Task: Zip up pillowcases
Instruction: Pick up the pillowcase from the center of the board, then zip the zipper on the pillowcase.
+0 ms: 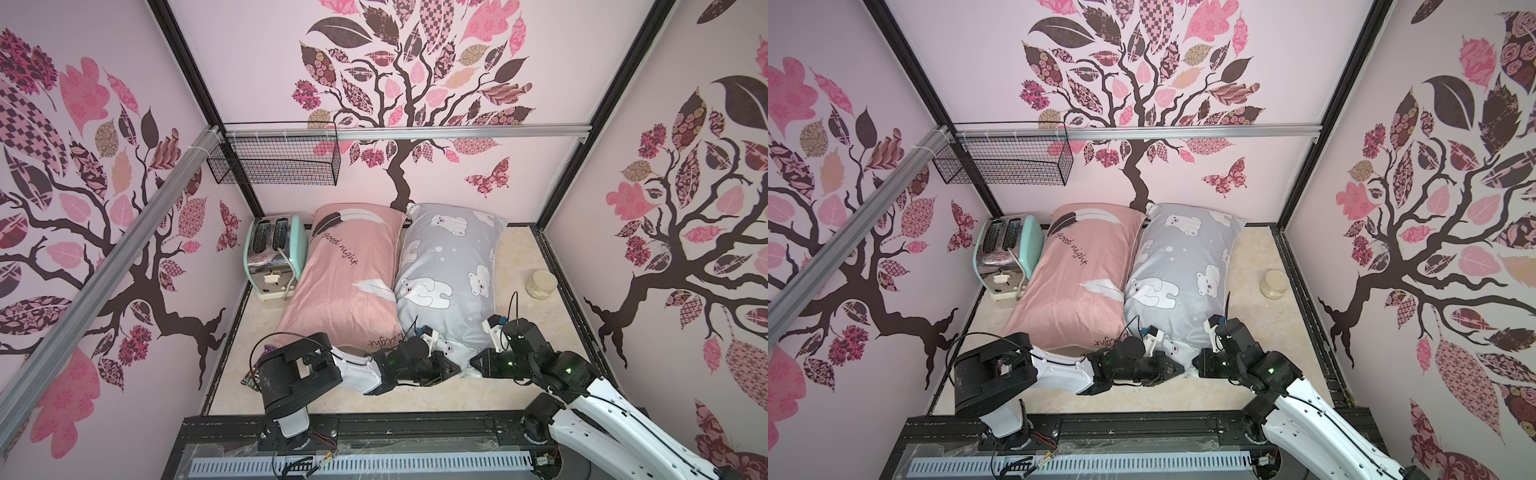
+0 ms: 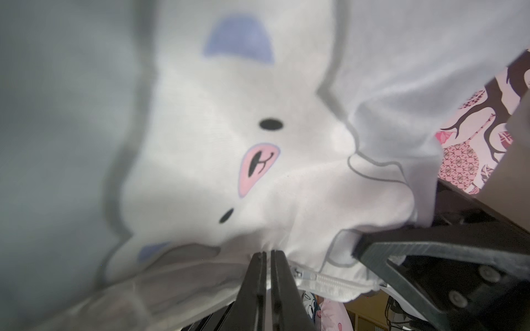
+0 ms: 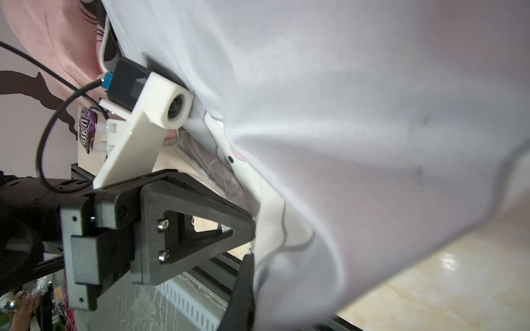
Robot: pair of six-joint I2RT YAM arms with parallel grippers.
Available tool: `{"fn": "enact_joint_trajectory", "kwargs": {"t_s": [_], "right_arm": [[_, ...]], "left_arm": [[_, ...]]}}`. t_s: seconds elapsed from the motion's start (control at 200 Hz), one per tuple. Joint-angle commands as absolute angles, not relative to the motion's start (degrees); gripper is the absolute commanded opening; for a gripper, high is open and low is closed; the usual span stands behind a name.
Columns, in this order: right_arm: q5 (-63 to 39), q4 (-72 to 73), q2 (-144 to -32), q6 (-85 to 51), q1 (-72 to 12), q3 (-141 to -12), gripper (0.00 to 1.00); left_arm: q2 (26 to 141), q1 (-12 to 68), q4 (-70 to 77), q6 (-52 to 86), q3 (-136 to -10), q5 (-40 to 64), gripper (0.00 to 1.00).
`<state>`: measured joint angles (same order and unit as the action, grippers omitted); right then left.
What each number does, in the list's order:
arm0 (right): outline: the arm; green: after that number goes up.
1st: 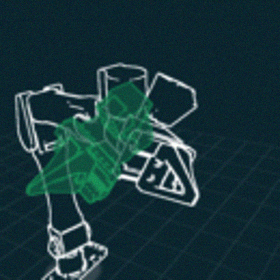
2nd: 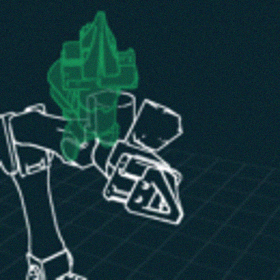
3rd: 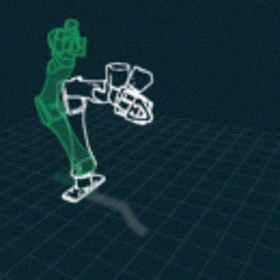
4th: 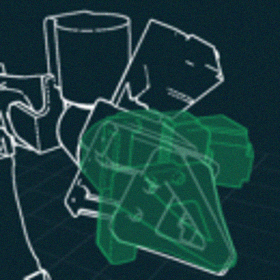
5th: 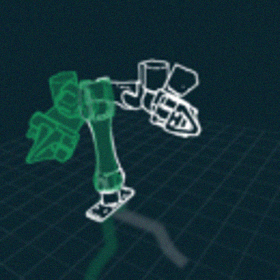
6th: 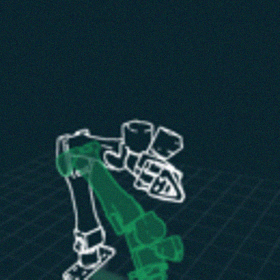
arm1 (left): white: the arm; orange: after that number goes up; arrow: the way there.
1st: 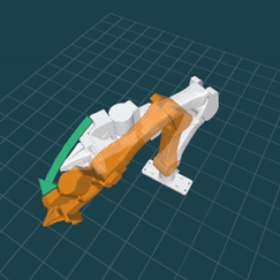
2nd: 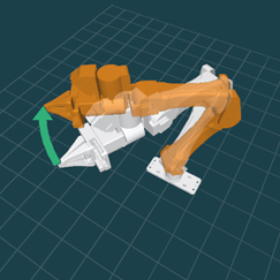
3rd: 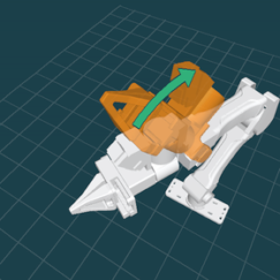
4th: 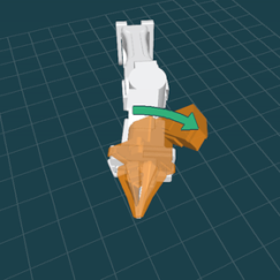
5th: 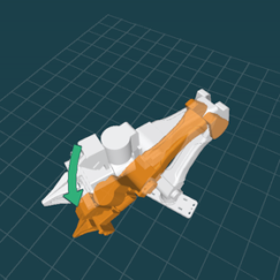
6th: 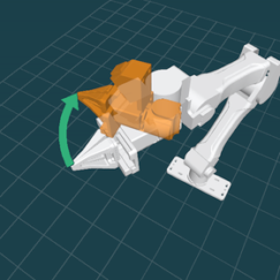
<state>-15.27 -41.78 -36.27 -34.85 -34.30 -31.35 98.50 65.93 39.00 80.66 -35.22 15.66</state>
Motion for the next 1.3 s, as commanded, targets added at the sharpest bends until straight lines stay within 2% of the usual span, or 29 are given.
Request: {"fn": "enact_joint_trajectory", "kwargs": {"t_s": [0.0, 0.09, 0.275, 0.35, 0.585, 0.68, 0.89, 1.005, 1.09, 1.15, 1.296], "right_arm": [[-15.5, -42.0, -36.1, -34.0, -34.0, -32.6, 0.00], [-15.6, -41.7, -36.1, -33.7, -34.0, -32.5, 0.00], [-15.7, -41.0, -35.8, -33.4, -34.0, -32.2, 0.00], [-15.8, -41.1, -36.3, -33.1, -34.0, -32.4, 0.00], [-15.9, -41.0, -37.1, -32.6, -34.0, -32.5, 0.00], [-15.7, -41.0, -36.9, -32.6, -34.0, -32.6, 0.00], [-15.5, -41.0, -36.7, -32.6, -34.0, -32.7, 0.00], [-15.5, -41.0, -36.7, -32.5, -34.0, -32.7, 0.00], [-15.5, -41.0, -36.7, -32.6, -34.0, -32.7, 0.00], [-15.5, -41.1, -36.9, -32.6, -34.0, -32.7, 0.00], [-15.3, -41.2, -36.6, -32.7, -34.0, -32.7, 0.00]], "left_arm": [[97.9, 65.6, 43.6, 82.8, -34.6, 15.2, 0.10], [98.5, 65.6, 48.1, 84.7, -33.9, 15.6, 0.15], [97.9, 65.6, 48.6, 84.7, -33.6, 15.5, 0.40], [98.3, 65.7, 46.1, 83.6, -35.1, 16.5, 0.43], [100.4, 66.0, 42.6, 81.0, -38.2, 18.8, 0.42], [100.8, 66.2, 40.4, 80.3, -39.1, 19.1, 0.30], [100.5, 66.0, 39.3, 80.1, -38.2, 18.6, 0.15], [99.8, 65.8, 40.9, 81.1, -36.5, 18.0, 0.15], [99.8, 65.7, 41.7, 81.5, -36.3, 18.3, 0.21], [99.9, 65.7, 42.3, 81.7, -36.5, 18.5, 0.22], [100.1, 65.7, 42.6, 81.9, -36.3, 18.3, 0.13]]}}
